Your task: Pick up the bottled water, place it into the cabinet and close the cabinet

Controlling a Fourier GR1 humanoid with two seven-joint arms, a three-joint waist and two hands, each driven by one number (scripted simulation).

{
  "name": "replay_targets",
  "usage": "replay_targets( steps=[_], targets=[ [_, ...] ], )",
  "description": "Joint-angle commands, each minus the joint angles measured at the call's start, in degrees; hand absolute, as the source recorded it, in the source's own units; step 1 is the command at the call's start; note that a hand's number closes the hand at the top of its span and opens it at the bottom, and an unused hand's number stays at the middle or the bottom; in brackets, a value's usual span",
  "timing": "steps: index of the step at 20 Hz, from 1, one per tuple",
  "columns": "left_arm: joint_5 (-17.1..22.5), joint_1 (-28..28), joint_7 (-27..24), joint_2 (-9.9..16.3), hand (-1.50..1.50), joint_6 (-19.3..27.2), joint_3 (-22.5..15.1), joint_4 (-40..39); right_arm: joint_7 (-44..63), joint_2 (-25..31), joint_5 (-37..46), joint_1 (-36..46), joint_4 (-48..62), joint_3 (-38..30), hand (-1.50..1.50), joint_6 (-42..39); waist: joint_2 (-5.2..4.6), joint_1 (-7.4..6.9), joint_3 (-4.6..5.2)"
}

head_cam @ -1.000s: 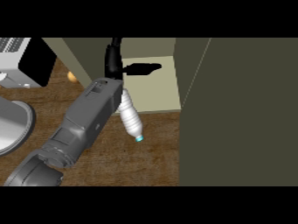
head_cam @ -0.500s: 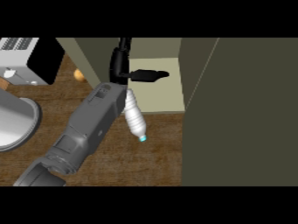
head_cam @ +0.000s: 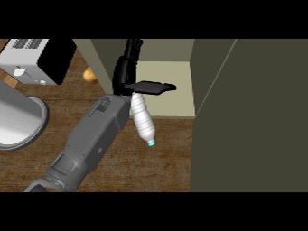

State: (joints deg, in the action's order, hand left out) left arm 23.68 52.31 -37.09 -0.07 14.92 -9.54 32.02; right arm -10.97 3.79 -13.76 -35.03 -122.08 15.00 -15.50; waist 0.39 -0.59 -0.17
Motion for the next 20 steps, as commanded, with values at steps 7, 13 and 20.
replay_targets(
  steps=[7, 13, 20],
  targets=[
    [2.44, -19.99, 8.11, 0.89, -1.5, 2.72, -6.64, 26.88, 0.97, 0.08, 0.31, -3.06, -2.55, 1.37, -1.5, 0.99, 1.07, -2.62, 0.13],
    [1.71, -36.43, 12.27, 4.79, -1.5, 3.81, -13.11, 49.59, 0.67, 0.34, -0.79, -1.87, -3.22, 0.68, -1.5, 0.56, 0.76, -2.5, 0.11],
    [-1.12, -50.54, 21.2, 9.56, -1.5, 8.39, -21.5, 73.75, 2.01, 2.71, 6.0, -0.42, -3.92, 5.39, -1.5, -0.86, 0.03, -0.45, 0.16]
  ],
)
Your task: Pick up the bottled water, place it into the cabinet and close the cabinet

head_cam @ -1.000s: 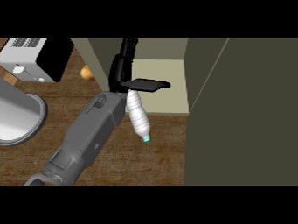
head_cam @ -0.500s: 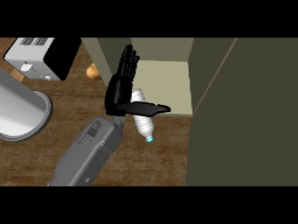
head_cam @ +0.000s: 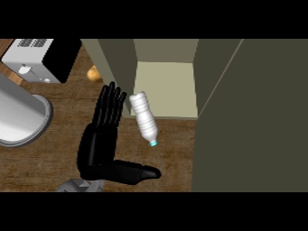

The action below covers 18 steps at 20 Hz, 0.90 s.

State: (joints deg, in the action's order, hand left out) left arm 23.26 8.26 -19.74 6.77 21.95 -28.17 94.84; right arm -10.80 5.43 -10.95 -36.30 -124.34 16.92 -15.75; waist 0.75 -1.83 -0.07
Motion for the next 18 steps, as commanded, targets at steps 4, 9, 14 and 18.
replay_targets(
  steps=[4, 9, 14, 18],
  targets=[
    [-0.86, -15.09, 2.81, 6.87, -1.5, 0.88, -4.07, 20.46, 2.67, 6.18, 4.24, -2.39, -3.85, 5.03, 1.5, -5.43, -0.29, 1.06, 0.08],
    [-1.83, -25.87, -0.52, 11.98, -1.5, 1.4, -3.01, 30.38, 4.76, 10.07, 6.17, 0.89, -5.05, 7.09, 1.5, -9.71, -0.29, 0.23, 0.1],
    [3.54, -32.58, -2.23, 16.95, -1.5, -2.68, 4.51, 34.57, 7.63, 10.53, 10.74, -0.43, -9.56, 14.54, 1.5, -10.47, -0.37, 0.84, 0.17],
    [5.83, -41.52, -4.72, 20.81, -1.5, -5.81, 7.08, 41.09, 9.0, 7.64, 13.32, 3.37, -11.06, 17.02, 1.5, -8.31, -0.31, 0.03, 0.17]
  ],
)
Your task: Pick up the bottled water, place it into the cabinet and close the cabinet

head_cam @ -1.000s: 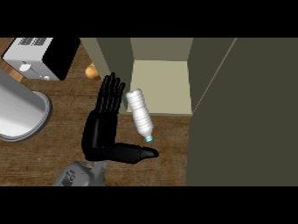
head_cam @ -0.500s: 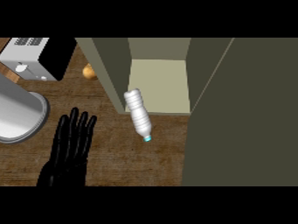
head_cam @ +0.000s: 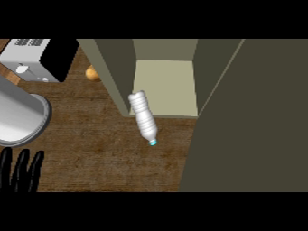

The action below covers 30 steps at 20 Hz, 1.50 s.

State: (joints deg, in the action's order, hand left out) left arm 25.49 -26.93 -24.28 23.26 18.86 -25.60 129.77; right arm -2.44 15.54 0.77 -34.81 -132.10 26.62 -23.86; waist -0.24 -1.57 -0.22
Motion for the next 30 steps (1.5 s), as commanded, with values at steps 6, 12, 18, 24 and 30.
replay_targets(
  steps=[6, 12, 18, 24, 30],
  targets=[
    [9.05, -12.71, -4.66, 5.58, -1.5, -9.55, 9.81, 5.77, 8.89, -9.13, 8.5, 6.38, -1.58, 17.78, 1.5, 3.11, 0.56, -1.06, 0.44],
    [10.22, -18.93, -8.42, 6.29, -1.5, -16.36, 11.76, 4.79, 13.02, -14.51, 6.71, 8.59, 2.17, 18.7, 1.5, 4.24, 0.58, -1.76, 0.44],
    [12.87, -24.38, -10.62, 7.78, -1.5, -22.12, 16.32, 5.4, 17.69, -15.11, 1.41, 14.95, 2.81, 15.53, 1.5, 7.37, 0.23, -2.87, 0.4],
    [16.11, -27.08, -12.42, 8.3, -1.5, -26.69, 20.95, 4.4, 20.85, -15.07, -2.73, 21.66, 4.8, 12.64, 1.5, 10.02, -0.08, -3.72, 0.41],
    [18.51, -27.82, -13.05, 8.95, -1.5, -30.25, 24.42, 3.56, 21.66, -15.08, -10.26, 30.22, 10.15, 4.59, 1.5, 12.96, -0.46, -3.7, 0.33]
  ],
)
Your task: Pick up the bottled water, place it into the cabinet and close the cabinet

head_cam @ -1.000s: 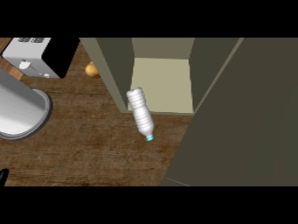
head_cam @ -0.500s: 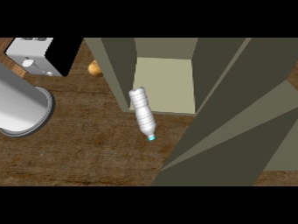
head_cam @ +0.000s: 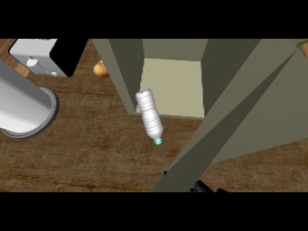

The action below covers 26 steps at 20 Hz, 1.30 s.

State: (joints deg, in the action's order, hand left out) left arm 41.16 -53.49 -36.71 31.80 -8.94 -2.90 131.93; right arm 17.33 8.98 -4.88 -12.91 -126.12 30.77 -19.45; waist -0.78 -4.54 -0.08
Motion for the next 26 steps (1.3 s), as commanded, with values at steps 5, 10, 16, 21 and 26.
replay_targets(
  steps=[5, 10, 16, 21, 26],
  targets=[
    [6.38, -3.81, -1.0, 0.97, -1.5, -5.35, 5.57, 1.63, 4.17, -8.7, -13.73, 20.57, 11.07, -8.03, 1.5, 12.06, 0.22, -0.46, 0.1],
    [8.07, -7.06, -2.22, 0.26, -1.5, -9.03, 8.96, 0.95, 8.49, -8.85, -19.71, 37.56, 21.17, -14.87, 1.5, 16.82, 0.5, 0.17, 0.09],
    [12.57, -11.36, -2.14, -0.93, -1.5, -14.97, 15.57, -0.85, 5.94, -7.94, -22.75, 48.29, 37.42, -23.92, 1.5, 8.65, 0.66, 2.24, 0.05],
    [14.94, -9.51, -0.01, -1.12, -1.5, -17.0, 18.4, -3.72, 3.03, -7.09, -23.44, 56.33, 48.97, -26.79, 1.5, 3.61, 0.54, 2.64, 0.07],
    [17.78, -10.46, 1.16, -0.41, -1.5, -20.28, 20.56, -3.8, -2.36, -8.92, -20.89, 59.21, 57.31, -24.8, 1.5, 3.79, 0.18, 1.47, 0.1]
  ],
)
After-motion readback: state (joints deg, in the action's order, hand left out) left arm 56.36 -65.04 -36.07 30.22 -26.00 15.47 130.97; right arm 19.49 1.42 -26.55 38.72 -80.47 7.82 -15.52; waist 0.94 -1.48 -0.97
